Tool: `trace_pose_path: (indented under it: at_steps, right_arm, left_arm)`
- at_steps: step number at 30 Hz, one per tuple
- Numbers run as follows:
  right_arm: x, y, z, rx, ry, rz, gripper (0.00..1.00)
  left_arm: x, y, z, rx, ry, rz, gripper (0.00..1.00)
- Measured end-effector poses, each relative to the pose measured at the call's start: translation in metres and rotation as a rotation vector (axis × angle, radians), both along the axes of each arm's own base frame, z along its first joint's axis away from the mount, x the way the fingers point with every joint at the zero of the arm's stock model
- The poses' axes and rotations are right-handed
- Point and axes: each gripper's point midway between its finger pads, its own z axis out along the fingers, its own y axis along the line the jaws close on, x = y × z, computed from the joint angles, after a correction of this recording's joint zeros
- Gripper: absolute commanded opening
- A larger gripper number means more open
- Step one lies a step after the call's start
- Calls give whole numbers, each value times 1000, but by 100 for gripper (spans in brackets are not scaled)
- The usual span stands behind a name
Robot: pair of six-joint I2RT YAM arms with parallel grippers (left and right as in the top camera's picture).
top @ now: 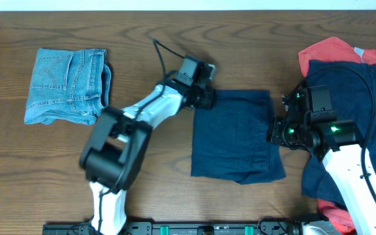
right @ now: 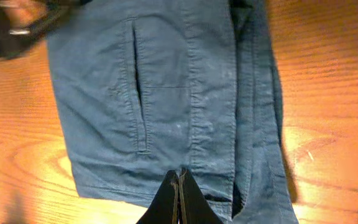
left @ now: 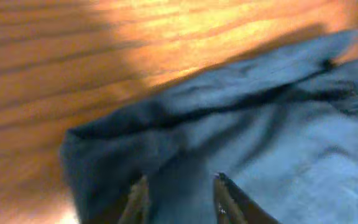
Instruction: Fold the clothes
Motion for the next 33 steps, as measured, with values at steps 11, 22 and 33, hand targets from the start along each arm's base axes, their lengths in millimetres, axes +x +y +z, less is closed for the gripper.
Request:
trace_pose_path:
  at_steps: [11, 22, 33]
  right_arm:
    - [3, -9, -2, -60, -19, 10, 4]
    - [3, -17, -3, -108, -21, -6, 5]
    - [16, -16, 2, -105, -80, -8, 5]
  left_arm:
    - [-91, 19, 99, 53, 109, -58, 25]
    - [-172, 25, -8, 207, 429, -28, 6]
    - [-139, 77, -44, 292, 361, 202, 6]
